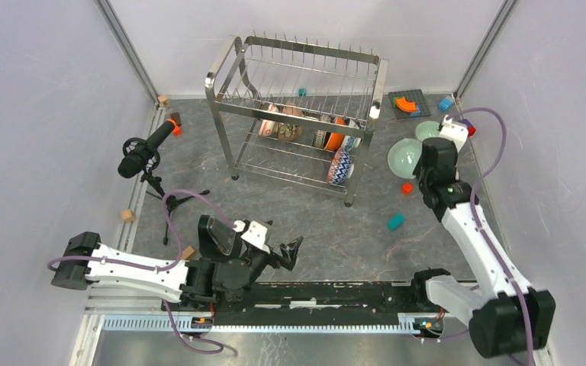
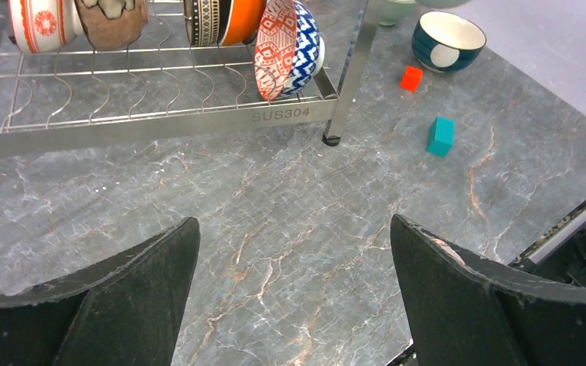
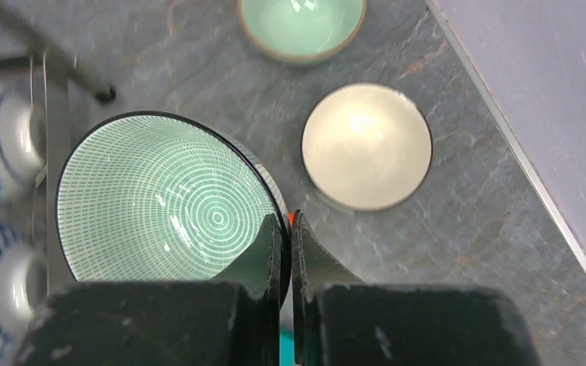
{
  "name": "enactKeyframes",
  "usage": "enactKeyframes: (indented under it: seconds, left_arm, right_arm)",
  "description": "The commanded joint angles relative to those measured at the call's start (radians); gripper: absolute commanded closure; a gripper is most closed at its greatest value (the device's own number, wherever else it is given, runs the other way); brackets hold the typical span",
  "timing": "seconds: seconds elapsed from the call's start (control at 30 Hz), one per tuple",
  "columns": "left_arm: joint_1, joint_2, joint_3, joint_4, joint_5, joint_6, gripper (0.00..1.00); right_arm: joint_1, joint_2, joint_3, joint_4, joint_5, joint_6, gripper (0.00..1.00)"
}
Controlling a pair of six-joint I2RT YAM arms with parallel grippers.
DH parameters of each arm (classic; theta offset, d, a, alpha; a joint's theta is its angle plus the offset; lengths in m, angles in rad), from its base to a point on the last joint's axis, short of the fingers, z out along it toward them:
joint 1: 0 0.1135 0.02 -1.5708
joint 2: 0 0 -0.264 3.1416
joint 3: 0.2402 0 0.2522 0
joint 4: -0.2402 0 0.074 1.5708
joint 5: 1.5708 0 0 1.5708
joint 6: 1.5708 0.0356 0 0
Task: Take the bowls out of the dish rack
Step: Place the bowl with the bowl.
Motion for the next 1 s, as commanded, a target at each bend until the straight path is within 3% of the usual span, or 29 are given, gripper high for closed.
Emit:
enactKeyframes:
  seconds: [0.0,0.27,0.4,0.63,0.97]
  left_arm:
    - [0.002,-0.020,-0.024,0.011,-0.046,-0.184,0.00]
    - [0.002,-0.003,-0.013,-0.126,-0.007,-0.350,0.01]
    - [0.001,0.012,-0.019,-0.143,0.037,-0.382,0.02]
    - [0.001,0.035,-0.047,-0.153,0.046,-0.453,0.03]
    - [0.002,0.071,-0.029,-0.157,-0.026,-0.470,0.03]
  right_arm:
    - [-0.111,0.122,0.109,0.282,-0.009,0.110,1.00]
    - [-0.373,0.404,0.240,0.346,-0.177,0.210,1.00]
    - [-0.463,0.505,0.241,0.460,-0.280,0.266,1.00]
    - [-0.492,0.630,0.284,0.601,-0.353,0.269,1.00]
    - [-0.497,0.767,0.368,0.590,-0.395,0.329,1.00]
